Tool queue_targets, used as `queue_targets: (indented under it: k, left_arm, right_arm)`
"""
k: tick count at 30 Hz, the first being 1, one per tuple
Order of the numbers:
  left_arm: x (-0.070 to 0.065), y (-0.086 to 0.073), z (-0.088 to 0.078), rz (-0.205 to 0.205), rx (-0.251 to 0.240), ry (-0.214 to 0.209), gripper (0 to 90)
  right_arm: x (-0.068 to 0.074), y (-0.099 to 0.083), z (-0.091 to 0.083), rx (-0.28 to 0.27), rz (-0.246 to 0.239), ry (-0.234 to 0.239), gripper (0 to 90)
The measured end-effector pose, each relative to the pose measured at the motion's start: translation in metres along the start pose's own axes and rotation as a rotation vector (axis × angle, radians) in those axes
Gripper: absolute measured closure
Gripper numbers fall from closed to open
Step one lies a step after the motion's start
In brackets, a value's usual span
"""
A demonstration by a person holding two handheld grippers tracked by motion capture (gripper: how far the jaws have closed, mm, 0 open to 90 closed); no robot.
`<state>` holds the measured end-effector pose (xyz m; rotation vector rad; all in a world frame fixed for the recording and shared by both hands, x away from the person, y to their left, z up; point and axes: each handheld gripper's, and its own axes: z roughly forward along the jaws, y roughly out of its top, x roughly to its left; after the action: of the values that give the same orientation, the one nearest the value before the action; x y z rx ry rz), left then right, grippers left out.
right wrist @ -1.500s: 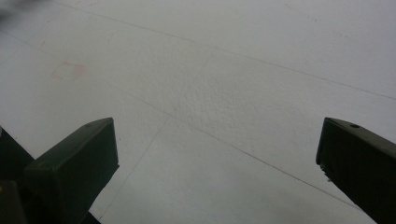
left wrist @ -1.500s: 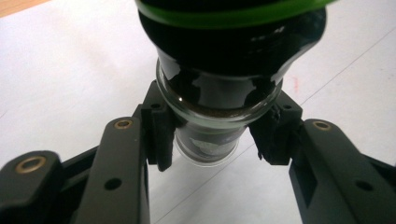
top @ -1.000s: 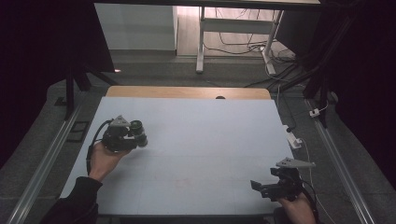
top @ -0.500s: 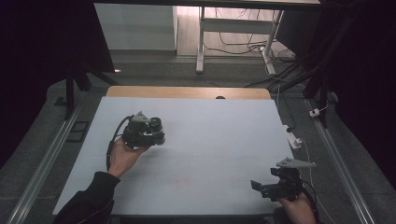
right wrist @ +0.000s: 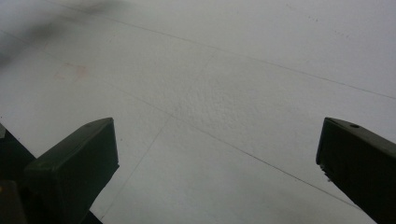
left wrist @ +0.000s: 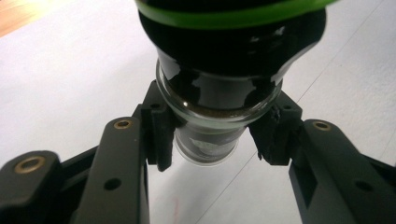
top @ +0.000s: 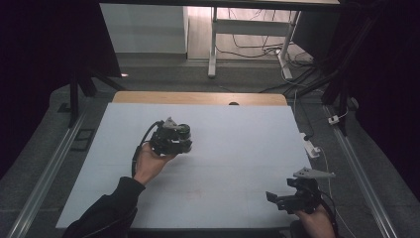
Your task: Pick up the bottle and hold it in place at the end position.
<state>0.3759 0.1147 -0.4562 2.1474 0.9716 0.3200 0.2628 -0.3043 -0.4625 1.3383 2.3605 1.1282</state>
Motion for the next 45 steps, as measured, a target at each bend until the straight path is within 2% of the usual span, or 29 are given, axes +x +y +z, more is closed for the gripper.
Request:
queue_targets:
  k: [9,17,20,33,39,42,45]
  left_arm:
    - [-0.011,0.009,0.024,0.001,0.004,-0.027,53.9]
    - [-0.017,0.01,0.042,0.019,0.023,-0.027,53.8]
    - [-0.016,0.009,0.047,0.013,0.022,-0.023,53.8]
    - [-0.008,0.004,0.063,-0.002,0.027,-0.003,53.8]
    - [-0.009,0.001,0.069,0.01,0.045,0.004,53.8]
    - [-0.011,0.0,0.069,0.035,0.04,0.013,53.8]
    - [-0.011,-0.002,0.069,0.037,0.036,0.013,53.8]
  right_arm:
    - [0.0,0.0,0.0,-0.001,-0.001,-0.001,0.0]
    - [0.0,0.0,0.0,0.0,-0.005,-0.003,0.0]
    - [0.0,0.0,0.0,0.0,-0.006,-0.003,0.0]
    - [0.0,0.0,0.0,0.001,-0.01,-0.004,0.0]
    - [0.001,0.0,0.0,0.003,-0.009,-0.002,0.0]
    - [0.001,0.0,0.0,0.003,-0.009,-0.002,0.0]
    - [0.001,0.0,0.0,0.004,-0.01,-0.002,0.0]
